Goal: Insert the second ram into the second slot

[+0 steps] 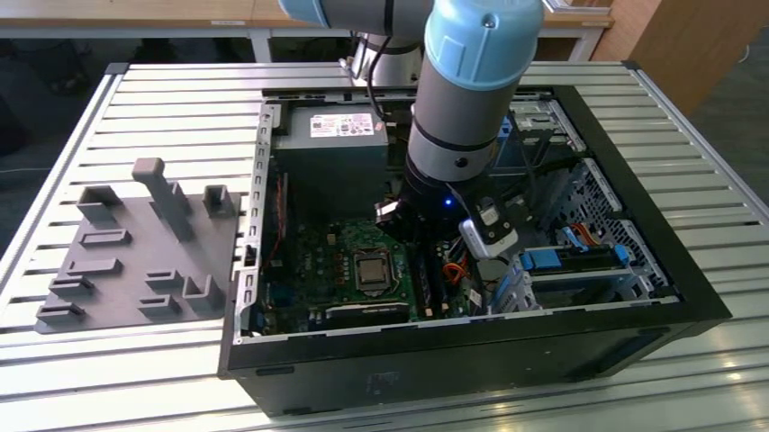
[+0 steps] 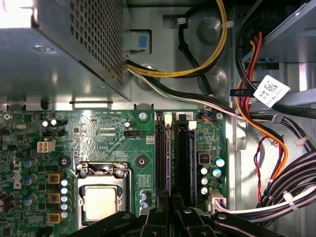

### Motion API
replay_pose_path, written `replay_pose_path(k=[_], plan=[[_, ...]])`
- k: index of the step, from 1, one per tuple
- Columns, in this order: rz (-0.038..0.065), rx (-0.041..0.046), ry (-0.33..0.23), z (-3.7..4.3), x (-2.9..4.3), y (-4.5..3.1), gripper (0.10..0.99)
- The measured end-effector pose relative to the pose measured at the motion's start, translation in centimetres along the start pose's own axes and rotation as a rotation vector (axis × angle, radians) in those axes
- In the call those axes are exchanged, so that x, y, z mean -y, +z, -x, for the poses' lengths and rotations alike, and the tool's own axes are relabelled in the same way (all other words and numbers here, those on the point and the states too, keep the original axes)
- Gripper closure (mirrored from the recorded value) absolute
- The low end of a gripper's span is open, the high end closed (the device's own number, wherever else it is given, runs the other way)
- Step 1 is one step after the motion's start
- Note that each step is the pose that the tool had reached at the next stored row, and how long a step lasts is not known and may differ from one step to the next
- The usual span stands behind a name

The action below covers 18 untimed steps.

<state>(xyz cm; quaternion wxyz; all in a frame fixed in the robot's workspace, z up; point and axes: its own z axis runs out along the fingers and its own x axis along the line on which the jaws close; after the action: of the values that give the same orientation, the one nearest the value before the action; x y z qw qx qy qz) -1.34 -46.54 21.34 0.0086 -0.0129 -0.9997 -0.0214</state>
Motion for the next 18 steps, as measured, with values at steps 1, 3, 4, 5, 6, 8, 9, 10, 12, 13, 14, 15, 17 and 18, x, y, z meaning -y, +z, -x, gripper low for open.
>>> replay_pose_path(k=[1,3,4,5,6,8,9,10,12,13,14,15,17,18], plan=[[0.000,0.0000,0.000,0.00,0.00,0.01,0.945],[0.000,0.0000,0.000,0.00,0.00,0.03,0.945],[0.000,0.0000,0.000,0.00,0.00,0.04,0.945],[0.000,0.0000,0.000,0.00,0.00,0.04,0.945],[0.000,0.0000,0.000,0.00,0.00,0.05,0.945],[0.000,0.0000,0.000,0.00,0.01,0.09,0.945],[0.000,0.0000,0.000,0.00,0.01,0.12,0.945],[0.001,0.0001,0.000,0.00,0.00,0.16,0.945],[0.001,0.0000,0.000,0.00,0.01,0.28,0.945],[0.001,0.0000,0.000,0.01,0.02,0.35,0.945],[0.001,0.0000,0.000,0.01,0.02,0.41,0.945],[0.001,-0.0001,0.000,0.01,0.02,0.44,0.945],[0.000,-0.0001,0.000,0.01,0.02,0.44,0.945],[0.001,0.0000,0.000,0.01,0.02,0.44,0.945]])
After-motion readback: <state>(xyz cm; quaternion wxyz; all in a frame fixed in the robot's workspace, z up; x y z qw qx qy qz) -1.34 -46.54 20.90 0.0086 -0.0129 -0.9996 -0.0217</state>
